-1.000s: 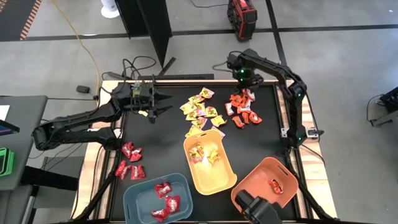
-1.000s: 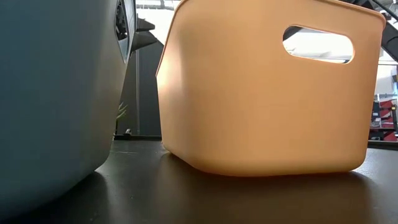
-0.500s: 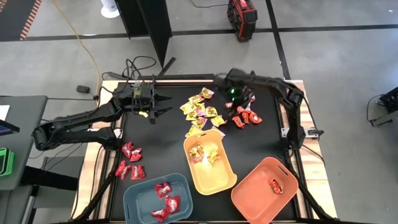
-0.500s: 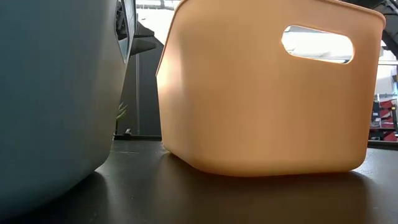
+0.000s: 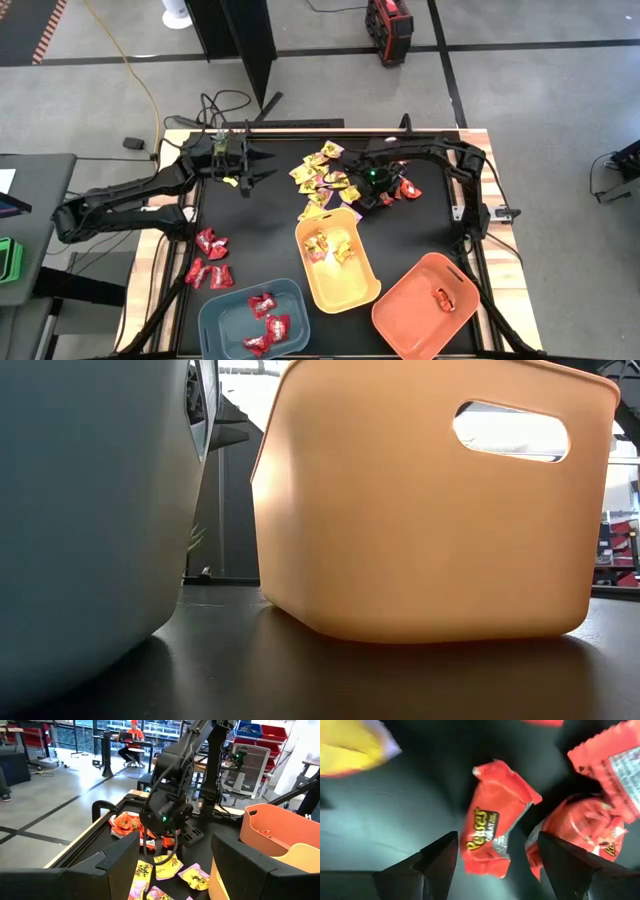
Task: Sort candy
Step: Put the orange chocolate into the orange bin
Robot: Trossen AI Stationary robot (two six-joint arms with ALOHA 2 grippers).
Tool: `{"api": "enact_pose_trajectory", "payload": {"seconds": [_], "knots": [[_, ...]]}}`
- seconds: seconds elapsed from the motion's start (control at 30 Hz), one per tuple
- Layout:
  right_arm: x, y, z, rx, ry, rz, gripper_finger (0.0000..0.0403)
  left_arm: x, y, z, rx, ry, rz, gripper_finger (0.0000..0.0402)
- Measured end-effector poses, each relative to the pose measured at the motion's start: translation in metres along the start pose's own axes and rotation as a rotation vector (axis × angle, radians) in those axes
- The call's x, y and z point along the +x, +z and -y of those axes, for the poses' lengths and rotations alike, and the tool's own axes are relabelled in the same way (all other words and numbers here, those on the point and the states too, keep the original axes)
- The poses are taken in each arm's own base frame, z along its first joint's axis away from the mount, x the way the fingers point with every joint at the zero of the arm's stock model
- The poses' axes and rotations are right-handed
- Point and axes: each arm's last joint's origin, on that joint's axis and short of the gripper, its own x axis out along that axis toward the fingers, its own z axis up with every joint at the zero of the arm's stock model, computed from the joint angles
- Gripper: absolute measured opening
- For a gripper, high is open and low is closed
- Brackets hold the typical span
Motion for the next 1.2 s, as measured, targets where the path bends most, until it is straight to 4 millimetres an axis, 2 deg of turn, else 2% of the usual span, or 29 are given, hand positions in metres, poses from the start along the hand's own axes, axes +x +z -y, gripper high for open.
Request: {"api": "enact_pose_trajectory", "payload": {"seconds": [0.17, 0.3, 0.4, 0.6, 0.63, 0.7, 0.83, 0.93, 1.1, 1.2], "knots": [[0.009, 0.0, -0.004, -0.011, 0.012, 0.038, 0.0287, 0.0, 0.0, 0.0, 0.0, 0.0, 0.0, 0.0241], [0.009, 0.0, -0.009, -0.025, 0.015, 0.055, 0.0257, 0.0, 0.0, 0.0, 0.001, 0.0, 0.0, 0.0241], [0.01, -0.001, -0.012, -0.039, 0.015, 0.061, 0.02, 0.0, 0.0, 0.0, 0.004, 0.0, 0.0, 0.0241], [0.009, -0.003, -0.017, -0.05, 0.014, 0.069, 0.004, 0.0, 0.0, 0.0, 0.004, 0.0, 0.0, 0.0241], [0.008, -0.004, -0.017, -0.053, 0.015, 0.072, 0.0023, 0.0, 0.0, 0.0, 0.004, 0.0, -0.001, 0.0241], [0.004, -0.006, -0.018, -0.06, 0.018, 0.083, 0.0016, 0.0, 0.0, 0.0, 0.003, 0.0, -0.002, 0.0241], [-0.021, -0.012, -0.018, -0.041, 0.047, 0.174, 0.0016, 0.0, 0.0, 0.0, 0.003, 0.001, -0.003, 0.0241], [-0.048, -0.028, -0.018, -0.062, 0.052, 0.238, 0.0008, 0.0, 0.0, 0.0, 0.003, 0.001, -0.003, 0.0241], [-0.092, -0.076, -0.026, -0.22, 0.099, 0.395, 0.0007, 0.0, -0.002, 0.0, 0.022, 0.002, -0.015, 0.0241], [-0.101, -0.108, -0.034, -0.268, 0.123, 0.455, 0.0007, 0.0, -0.004, 0.0, 0.046, 0.008, -0.035, 0.0241]]}}
